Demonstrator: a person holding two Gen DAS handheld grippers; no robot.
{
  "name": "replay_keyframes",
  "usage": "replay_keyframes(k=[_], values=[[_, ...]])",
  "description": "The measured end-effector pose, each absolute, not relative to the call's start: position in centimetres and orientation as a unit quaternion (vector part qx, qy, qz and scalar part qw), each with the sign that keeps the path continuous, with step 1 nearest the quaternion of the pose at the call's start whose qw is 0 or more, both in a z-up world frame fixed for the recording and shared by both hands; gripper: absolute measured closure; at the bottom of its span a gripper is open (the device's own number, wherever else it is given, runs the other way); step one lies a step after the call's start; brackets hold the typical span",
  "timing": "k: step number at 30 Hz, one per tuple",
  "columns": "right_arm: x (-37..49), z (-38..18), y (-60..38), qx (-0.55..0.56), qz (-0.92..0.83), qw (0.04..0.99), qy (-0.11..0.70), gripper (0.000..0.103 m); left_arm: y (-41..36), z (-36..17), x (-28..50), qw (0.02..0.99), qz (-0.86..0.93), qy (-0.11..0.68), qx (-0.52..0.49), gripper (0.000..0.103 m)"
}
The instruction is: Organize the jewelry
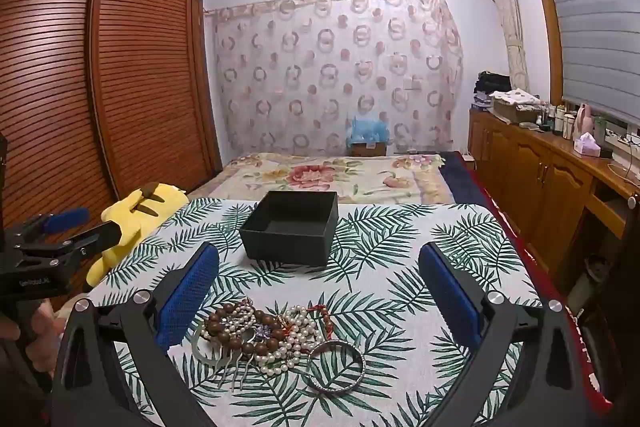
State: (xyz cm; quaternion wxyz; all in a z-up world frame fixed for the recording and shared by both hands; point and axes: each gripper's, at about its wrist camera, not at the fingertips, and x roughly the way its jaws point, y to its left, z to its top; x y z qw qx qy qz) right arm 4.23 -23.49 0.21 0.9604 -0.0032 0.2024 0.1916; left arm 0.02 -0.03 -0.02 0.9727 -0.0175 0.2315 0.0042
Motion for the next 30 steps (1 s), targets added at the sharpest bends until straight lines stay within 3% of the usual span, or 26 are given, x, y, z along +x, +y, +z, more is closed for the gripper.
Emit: replay_keyframes(k=[30], values=[[4.10, 0.37, -23.46, -0.002, 0.192, 0.961, 0.198, 0.002, 0.41, 0.76, -0.37, 0.974, 0.002, 0.225, -0.014, 0.006]])
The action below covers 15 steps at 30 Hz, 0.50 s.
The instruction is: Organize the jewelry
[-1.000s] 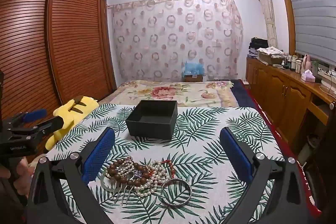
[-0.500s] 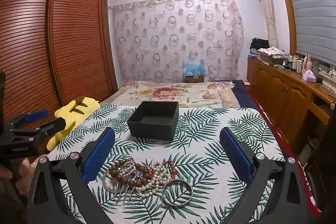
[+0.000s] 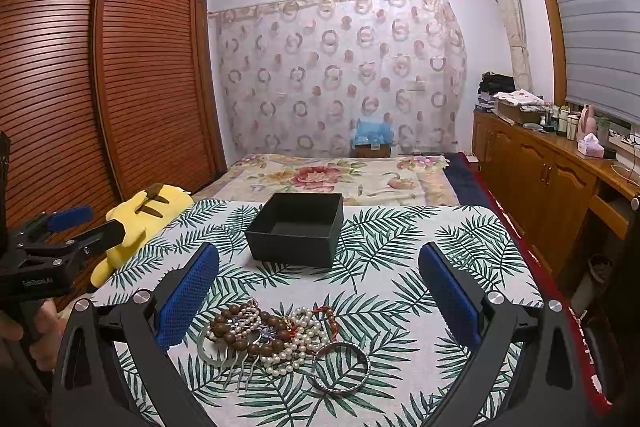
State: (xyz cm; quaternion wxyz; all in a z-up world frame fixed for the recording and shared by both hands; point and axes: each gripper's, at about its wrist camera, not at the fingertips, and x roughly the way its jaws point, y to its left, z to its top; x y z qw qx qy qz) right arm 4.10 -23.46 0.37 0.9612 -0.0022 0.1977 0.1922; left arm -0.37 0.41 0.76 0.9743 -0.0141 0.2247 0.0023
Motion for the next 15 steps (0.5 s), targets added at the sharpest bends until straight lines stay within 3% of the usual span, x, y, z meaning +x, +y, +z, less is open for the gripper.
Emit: replay_keyframes(k=[15], values=[[4.05, 0.46, -23.50, -0.001, 0.193, 0.961, 0.197, 0.002, 0.15, 1.26, -0.52, 0.976, 0.005, 0.219, -0.011, 0.006]])
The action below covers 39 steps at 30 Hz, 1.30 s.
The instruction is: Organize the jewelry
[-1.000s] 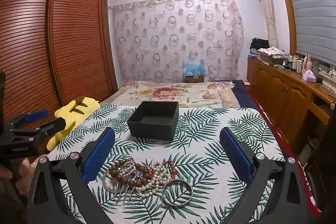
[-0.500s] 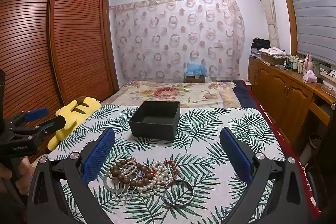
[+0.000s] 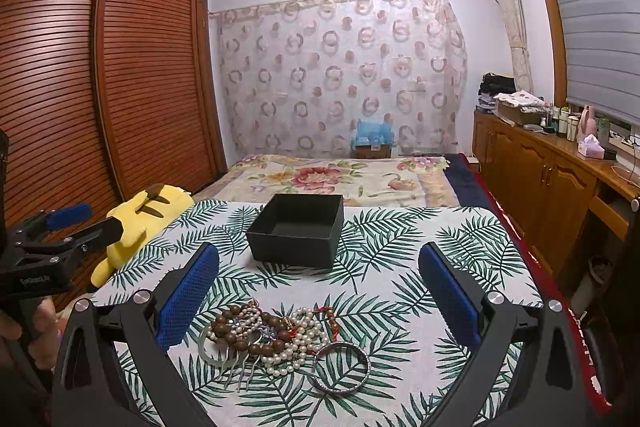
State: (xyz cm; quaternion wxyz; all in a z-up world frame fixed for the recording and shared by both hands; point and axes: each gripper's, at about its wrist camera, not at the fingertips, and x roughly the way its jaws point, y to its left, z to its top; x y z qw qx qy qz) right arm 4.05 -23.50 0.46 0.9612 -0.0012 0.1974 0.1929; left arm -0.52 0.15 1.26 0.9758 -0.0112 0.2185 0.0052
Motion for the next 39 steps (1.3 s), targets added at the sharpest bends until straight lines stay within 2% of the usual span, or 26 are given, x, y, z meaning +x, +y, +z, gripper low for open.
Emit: replay_keyframes(k=[39], values=[[3.6, 1.0, -22.8, -0.001, 0.193, 0.962, 0.195, 0.002, -0.3, 1.4, -0.9, 0.977, 0.004, 0.214, -0.011, 0.006]])
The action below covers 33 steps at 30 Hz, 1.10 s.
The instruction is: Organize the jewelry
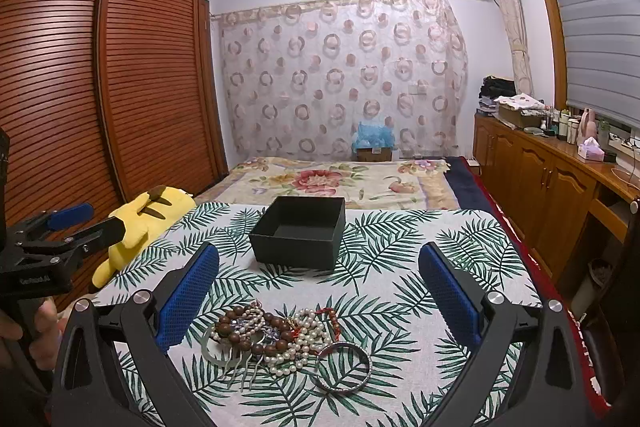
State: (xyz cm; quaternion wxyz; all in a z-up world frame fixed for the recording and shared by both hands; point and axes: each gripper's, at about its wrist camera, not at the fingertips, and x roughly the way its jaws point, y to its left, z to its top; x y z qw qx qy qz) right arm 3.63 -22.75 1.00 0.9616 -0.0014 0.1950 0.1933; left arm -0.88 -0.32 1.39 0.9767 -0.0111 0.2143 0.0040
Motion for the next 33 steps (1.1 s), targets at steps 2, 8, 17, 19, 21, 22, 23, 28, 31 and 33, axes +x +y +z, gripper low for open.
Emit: replay_keyframes(k=[2, 8, 17, 19, 21, 22, 23, 28, 31, 33], values=[[3.6, 0.8, -23.0, -0.001, 0.194, 0.962, 0.195, 0.002, -0.3, 1.4, -0.9, 0.977, 0.004, 0.215, -0.011, 0.006], [3.9, 0.5, -23.4, -0.001, 0.194, 0.962, 0.195, 0.002, -0.7, 1.0, -0.6, 0.975, 0.004, 0.220, -0.013, 0.006], [3.3, 1.2, -22.8, 0.002, 0.214, 0.953, 0.217, 0.002, -0.8, -1.6, 1.7, 0.965, -0.019, 0.262, -0.009, 0.006], [3.5, 0.7, -22.7, 0.000, 0.217, 0.950, 0.223, 0.002, -0.8, -2.5, 2.2, 0.961, -0.028, 0.275, -0.009, 0.006], [3.9, 0.1, -22.4, -0.007, 0.218, 0.948, 0.232, 0.002, -0.5, -3.1, 2.6, 0.958, -0.035, 0.285, -0.010, 0.006], [4.2, -0.5, -22.5, -0.010, 0.219, 0.947, 0.236, 0.003, -0.5, -3.6, 2.9, 0.955, -0.040, 0.293, -0.010, 0.006], [4.5, -0.9, -22.5, -0.013, 0.220, 0.945, 0.241, 0.006, -0.6, -4.1, 3.3, 0.953, -0.044, 0.300, -0.010, 0.006], [5.9, -3.5, -22.3, -0.039, 0.226, 0.932, 0.279, 0.023, -0.6, -6.3, 4.4, 0.943, -0.064, 0.327, -0.011, 0.006], [6.9, -5.5, -22.4, -0.052, 0.226, 0.924, 0.304, 0.038, -0.7, -7.3, 4.8, 0.937, -0.079, 0.340, -0.016, 0.007], [7.5, -7.0, -22.8, -0.058, 0.228, 0.918, 0.320, 0.043, -0.8, -7.8, 5.0, 0.933, -0.089, 0.347, -0.019, 0.007]])
